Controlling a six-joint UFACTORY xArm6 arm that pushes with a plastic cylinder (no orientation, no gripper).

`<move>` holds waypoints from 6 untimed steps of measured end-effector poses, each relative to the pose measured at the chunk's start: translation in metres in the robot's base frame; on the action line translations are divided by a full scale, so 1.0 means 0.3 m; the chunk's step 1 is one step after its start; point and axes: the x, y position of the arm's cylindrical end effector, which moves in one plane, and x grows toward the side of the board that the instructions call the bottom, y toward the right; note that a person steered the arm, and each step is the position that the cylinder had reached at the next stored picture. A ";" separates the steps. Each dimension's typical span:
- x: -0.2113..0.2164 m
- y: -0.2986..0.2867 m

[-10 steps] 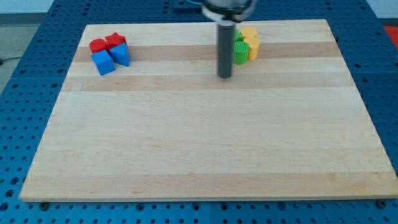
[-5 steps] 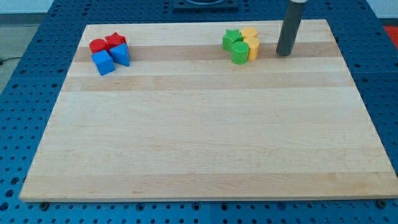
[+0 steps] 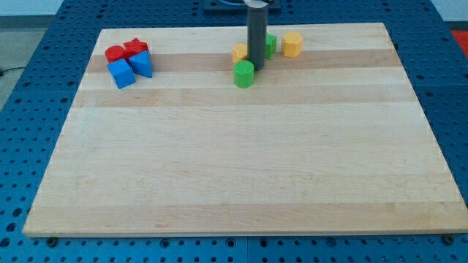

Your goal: Slide the yellow heart to the left of the green star

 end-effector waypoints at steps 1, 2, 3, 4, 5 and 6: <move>0.000 -0.031; -0.006 -0.032; -0.050 -0.037; -0.081 -0.038; -0.057 -0.048; -0.057 -0.105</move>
